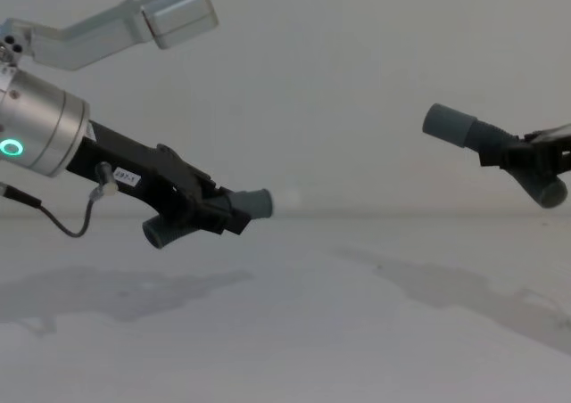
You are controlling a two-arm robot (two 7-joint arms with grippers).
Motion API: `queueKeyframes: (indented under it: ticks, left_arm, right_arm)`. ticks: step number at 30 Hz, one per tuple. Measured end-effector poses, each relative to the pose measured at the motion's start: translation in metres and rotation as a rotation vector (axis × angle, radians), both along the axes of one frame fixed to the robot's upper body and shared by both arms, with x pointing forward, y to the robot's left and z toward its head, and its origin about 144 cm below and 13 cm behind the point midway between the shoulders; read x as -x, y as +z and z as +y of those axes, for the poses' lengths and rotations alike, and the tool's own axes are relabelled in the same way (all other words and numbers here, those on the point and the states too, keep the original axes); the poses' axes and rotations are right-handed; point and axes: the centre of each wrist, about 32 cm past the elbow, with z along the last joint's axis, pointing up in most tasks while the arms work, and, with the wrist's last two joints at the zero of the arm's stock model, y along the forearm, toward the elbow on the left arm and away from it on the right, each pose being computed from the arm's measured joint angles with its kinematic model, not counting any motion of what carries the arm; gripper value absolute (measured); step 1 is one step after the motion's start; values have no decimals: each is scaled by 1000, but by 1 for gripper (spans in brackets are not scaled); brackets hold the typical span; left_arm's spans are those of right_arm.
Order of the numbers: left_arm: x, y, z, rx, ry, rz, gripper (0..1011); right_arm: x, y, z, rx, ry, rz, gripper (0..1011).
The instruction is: Use both hands to pick up one end of the pipe from the table, align the ends, and insert them.
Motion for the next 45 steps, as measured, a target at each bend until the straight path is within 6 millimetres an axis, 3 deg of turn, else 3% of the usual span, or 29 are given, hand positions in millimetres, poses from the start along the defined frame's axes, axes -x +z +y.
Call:
queueKeyframes:
  ticks: [26, 34, 45]
  left_arm:
    - [-1, 16, 7, -34, -163, -73, 358]
    - [-2, 17, 5, -31, -183, -79, 358]
    - [-2, 18, 4, -21, -198, -84, 358]
  right_arm:
    - [-7, 15, -39, 57, 426, 28, 269]
    - [-4, 17, -40, 56, 507, 33, 269]
    - [5, 15, -27, 37, 492, 16, 269]
